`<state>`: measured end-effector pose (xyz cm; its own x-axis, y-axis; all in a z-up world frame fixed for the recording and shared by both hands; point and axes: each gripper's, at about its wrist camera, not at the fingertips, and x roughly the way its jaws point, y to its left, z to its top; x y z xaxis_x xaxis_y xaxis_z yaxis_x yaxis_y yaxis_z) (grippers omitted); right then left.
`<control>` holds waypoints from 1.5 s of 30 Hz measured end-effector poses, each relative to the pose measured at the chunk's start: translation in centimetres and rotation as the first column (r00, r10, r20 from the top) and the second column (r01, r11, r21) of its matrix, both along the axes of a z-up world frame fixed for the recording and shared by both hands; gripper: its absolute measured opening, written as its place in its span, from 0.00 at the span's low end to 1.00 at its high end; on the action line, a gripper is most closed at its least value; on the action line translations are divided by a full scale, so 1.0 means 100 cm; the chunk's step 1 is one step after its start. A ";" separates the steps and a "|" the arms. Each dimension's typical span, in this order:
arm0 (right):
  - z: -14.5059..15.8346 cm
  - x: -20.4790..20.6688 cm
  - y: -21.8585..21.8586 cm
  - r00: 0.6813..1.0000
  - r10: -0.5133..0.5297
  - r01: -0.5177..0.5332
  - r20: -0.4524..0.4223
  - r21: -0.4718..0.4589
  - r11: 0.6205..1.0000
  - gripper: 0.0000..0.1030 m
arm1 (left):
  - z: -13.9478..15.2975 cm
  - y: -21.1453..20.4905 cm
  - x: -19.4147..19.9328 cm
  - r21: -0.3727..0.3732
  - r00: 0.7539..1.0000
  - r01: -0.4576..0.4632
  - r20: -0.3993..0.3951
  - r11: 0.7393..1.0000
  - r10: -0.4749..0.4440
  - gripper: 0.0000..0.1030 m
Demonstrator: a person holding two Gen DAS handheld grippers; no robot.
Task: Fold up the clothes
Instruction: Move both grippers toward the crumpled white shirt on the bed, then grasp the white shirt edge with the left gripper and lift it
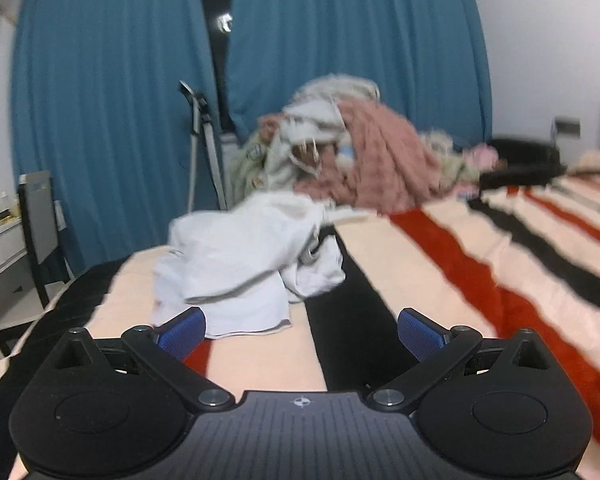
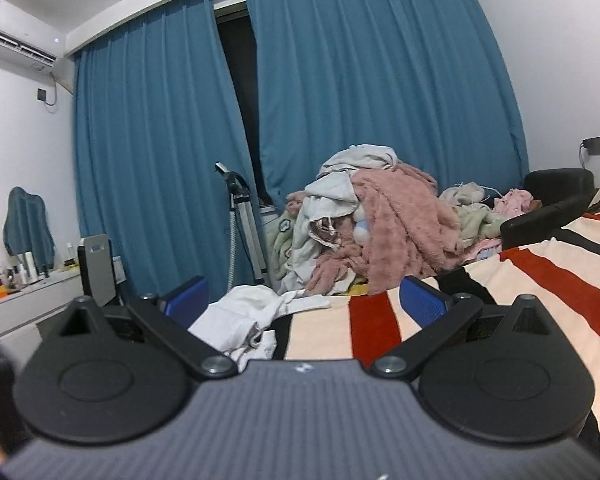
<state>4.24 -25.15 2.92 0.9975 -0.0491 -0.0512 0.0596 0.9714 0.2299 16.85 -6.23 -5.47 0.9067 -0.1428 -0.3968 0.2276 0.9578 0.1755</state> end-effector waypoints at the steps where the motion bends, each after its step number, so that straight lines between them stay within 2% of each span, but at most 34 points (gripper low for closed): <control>1: -0.004 0.003 -0.002 1.000 0.002 -0.002 -0.003 0.012 1.000 1.00 | -0.006 -0.005 0.019 0.017 1.000 0.000 -0.015 1.000 0.000 1.00; 5: -0.023 0.021 -0.006 1.000 -0.007 0.008 -0.014 0.033 0.999 1.00 | -0.023 -0.024 0.097 0.052 0.999 -0.049 -0.010 0.997 0.049 0.99; 7: -0.034 0.032 -0.007 0.999 -0.029 0.029 -0.021 0.008 1.000 1.00 | -0.030 -0.032 0.133 0.047 0.997 -0.079 -0.008 0.996 0.080 0.92; 11: -0.059 0.062 -0.016 0.997 -0.005 0.009 -0.075 0.058 0.998 1.00 | -0.044 -0.035 0.195 0.069 0.991 -0.134 -0.017 0.988 0.136 0.82; 13: -0.072 0.076 -0.019 0.995 0.004 0.005 -0.103 0.087 0.996 1.00 | -0.051 -0.033 0.220 0.097 0.988 -0.148 -0.016 0.984 0.150 0.68; 16: -0.092 0.091 -0.019 0.986 0.027 -0.005 -0.165 0.131 0.991 1.00 | -0.056 -0.025 0.247 0.141 0.990 -0.134 -0.026 0.981 0.139 0.19; 17: -0.096 0.093 -0.017 0.984 0.033 -0.008 -0.177 0.135 0.991 1.00 | -0.051 -0.019 0.246 0.130 0.992 -0.120 -0.020 0.984 0.123 0.15; 18: -0.099 0.095 -0.014 0.982 0.037 -0.012 -0.185 0.136 0.991 1.00 | -0.047 -0.014 0.245 0.120 0.994 -0.105 -0.013 0.987 0.107 0.06; 20: -0.106 0.098 -0.010 0.978 0.046 -0.018 -0.201 0.137 0.990 1.00 | -0.038 -0.003 0.243 0.099 0.997 -0.076 0.001 0.992 0.076 0.05; 25: -0.102 0.090 0.002 0.986 0.035 -0.022 -0.161 0.080 0.997 1.00 | 0.013 0.025 0.187 -0.014 0.999 -0.026 0.036 1.000 0.027 0.04; 30: -0.088 0.069 0.013 0.995 0.022 -0.019 -0.102 0.032 0.999 1.00 | 0.061 0.049 0.097 -0.103 0.998 0.040 0.055 0.994 -0.034 0.04; 33: -0.080 0.054 0.027 0.995 0.037 -0.038 -0.089 -0.011 0.999 1.00 | 0.077 0.060 0.033 -0.127 0.995 0.085 0.057 0.988 -0.078 0.04; 39: -0.065 0.017 0.063 0.992 0.101 -0.108 -0.080 -0.087 0.990 1.00 | 0.081 0.081 -0.076 -0.213 0.987 0.154 0.077 0.965 -0.140 0.04; 42: -0.063 0.005 0.086 0.983 0.151 -0.162 -0.107 -0.111 0.981 1.00 | 0.074 0.088 -0.114 -0.248 0.982 0.178 0.108 0.952 -0.155 0.04; 45: -0.065 0.002 0.108 0.971 0.193 -0.212 -0.142 -0.138 0.967 1.00 | 0.064 0.096 -0.135 -0.298 0.981 0.185 0.113 0.936 -0.158 0.04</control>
